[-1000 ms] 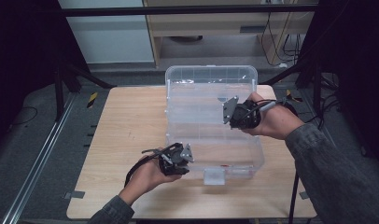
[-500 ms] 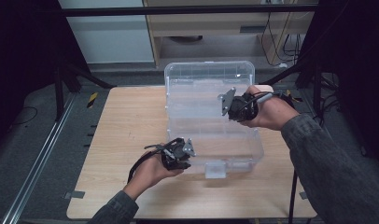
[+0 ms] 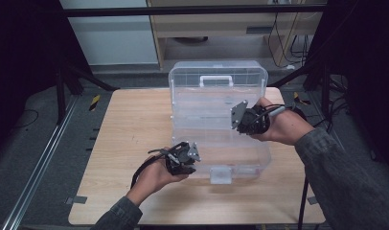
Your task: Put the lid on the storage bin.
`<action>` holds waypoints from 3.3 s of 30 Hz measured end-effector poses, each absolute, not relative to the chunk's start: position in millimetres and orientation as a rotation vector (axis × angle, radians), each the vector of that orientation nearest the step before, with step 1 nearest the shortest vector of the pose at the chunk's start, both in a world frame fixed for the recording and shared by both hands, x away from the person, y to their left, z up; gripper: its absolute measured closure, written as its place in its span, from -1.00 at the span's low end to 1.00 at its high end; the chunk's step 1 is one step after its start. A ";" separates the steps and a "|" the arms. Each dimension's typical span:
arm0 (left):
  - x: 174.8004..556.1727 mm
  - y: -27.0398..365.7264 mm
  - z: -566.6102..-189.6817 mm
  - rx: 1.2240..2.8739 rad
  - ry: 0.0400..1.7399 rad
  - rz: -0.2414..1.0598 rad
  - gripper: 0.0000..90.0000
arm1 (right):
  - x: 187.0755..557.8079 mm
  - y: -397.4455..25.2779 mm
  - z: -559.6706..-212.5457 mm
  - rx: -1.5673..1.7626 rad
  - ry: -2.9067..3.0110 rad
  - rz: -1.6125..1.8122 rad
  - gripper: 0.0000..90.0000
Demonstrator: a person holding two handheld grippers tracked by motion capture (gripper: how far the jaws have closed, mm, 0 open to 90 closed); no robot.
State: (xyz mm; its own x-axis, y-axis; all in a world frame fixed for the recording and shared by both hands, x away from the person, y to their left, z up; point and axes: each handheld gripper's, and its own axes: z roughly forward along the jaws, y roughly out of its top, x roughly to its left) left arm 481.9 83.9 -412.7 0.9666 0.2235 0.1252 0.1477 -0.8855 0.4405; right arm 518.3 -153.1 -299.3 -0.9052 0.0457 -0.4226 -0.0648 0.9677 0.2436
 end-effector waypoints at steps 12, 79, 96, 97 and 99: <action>479.7 84.2 -412.4 2.682 0.280 0.255 0.75 | 507.2 -154.6 -305.5 -0.017 2.683 0.341 0.90; 516.0 162.3 -280.8 2.074 0.671 0.372 0.99 | 491.3 -158.9 -318.4 -0.033 2.703 0.341 0.84; 526.8 166.9 -287.9 2.033 0.732 0.361 1.00 | 484.5 -159.7 -323.8 -0.020 2.704 0.342 0.84; 524.9 166.7 -288.3 2.038 0.731 0.369 1.00 | 483.3 -160.5 -325.2 -0.013 2.703 0.355 0.84; 523.5 167.6 -289.9 2.040 0.732 0.364 1.00 | 482.5 -161.1 -326.2 -0.009 2.701 0.364 0.84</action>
